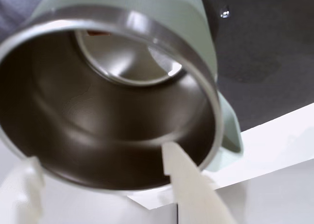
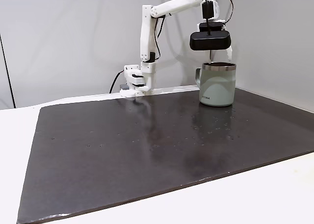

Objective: Grasp a cube and put it in the cup.

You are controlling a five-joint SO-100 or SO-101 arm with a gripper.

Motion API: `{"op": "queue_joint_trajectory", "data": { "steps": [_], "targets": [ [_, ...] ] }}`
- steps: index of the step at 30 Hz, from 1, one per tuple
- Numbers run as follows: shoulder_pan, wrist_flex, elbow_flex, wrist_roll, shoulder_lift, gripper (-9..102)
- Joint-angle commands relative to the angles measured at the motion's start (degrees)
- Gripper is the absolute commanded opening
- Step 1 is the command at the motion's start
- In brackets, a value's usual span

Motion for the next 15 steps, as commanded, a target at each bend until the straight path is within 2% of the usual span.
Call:
{"op": "queue_joint_trajectory", "data": {
  "steps": [1, 15],
  "targets": [
    [0.26, 0.00, 0.00, 0.18, 2.29, 28],
    [0.35, 0.35, 0.00, -0.09, 3.08, 27]
  ]
}}
